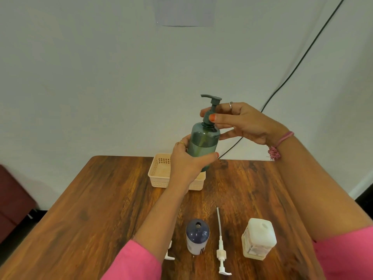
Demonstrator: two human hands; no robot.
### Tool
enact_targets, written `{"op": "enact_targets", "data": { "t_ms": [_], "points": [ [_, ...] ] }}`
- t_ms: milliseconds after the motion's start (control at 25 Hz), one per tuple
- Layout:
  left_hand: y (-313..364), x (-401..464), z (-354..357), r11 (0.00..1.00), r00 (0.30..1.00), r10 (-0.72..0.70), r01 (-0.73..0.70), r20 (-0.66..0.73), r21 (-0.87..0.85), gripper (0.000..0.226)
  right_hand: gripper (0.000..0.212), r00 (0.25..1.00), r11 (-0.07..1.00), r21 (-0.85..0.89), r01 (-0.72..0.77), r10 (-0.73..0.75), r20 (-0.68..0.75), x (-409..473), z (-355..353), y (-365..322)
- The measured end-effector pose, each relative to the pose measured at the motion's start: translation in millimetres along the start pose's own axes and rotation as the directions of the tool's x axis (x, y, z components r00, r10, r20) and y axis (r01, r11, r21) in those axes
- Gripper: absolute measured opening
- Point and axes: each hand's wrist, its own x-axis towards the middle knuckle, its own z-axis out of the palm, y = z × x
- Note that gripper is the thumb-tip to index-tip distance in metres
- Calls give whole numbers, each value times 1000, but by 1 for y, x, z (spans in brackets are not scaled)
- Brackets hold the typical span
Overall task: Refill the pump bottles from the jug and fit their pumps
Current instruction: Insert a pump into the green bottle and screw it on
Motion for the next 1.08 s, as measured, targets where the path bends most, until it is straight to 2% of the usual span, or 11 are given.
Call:
{"op": "enact_targets", "data": {
  "t_ms": [160, 280, 360, 440, 520, 600, 680, 760, 880, 960, 1080],
  "points": [
    [0, 0, -2, 1000, 1000, 7, -7, 2, 3, 66, 45, 984, 982, -188, 27, -59, -167, 10, 19, 0],
    [-1, 1, -6, 1000, 1000, 7, -8, -2, -13, 64, 57, 999, 982, -187, -14, 5, -47, 10, 14, 2],
    [-1, 1, -9, 1000, 1000, 7, -7, 1, -19, 63, 48, 1000, 991, -131, 16, -13, 17, 8, 12, 1],
    [-1, 3, -10, 1000, 1000, 12, -12, 2, -10, 64, 36, 993, 993, -115, 40, -52, -104, 11, 20, 2],
    [-3, 5, -11, 1000, 1000, 12, -12, -10, 2, 65, 38, 970, 988, -154, 23, -59, -236, 17, 34, 2],
    [-4, 7, -12, 1000, 1000, 13, -13, -21, 13, 69, 48, 975, 981, -191, -31, -12, -222, 21, 42, 2],
    [-5, 9, -14, 1000, 1000, 6, -6, -28, 7, 73, 55, 994, 992, -97, -77, 68, -86, 19, 37, 1],
    [-6, 10, -17, 1000, 999, 11, -11, -36, -11, 69, 44, 998, 996, 74, -50, 51, -20, 15, 33, -1],
    [-7, 14, -20, 1000, 998, 23, -23, -54, 3, 69, 31, 979, 981, 195, -17, 56, -195, 19, 46, 2],
    [-10, 15, -21, 1000, 998, 16, -15, -62, 14, 71, 38, 956, 987, 159, -25, 70, -286, 24, 58, 5],
    [-15, 17, -23, 1000, 997, -10, 10, -77, -8, 74, 40, 985, 971, 231, -59, 94, -145, 24, 51, 5]
  ]
}}
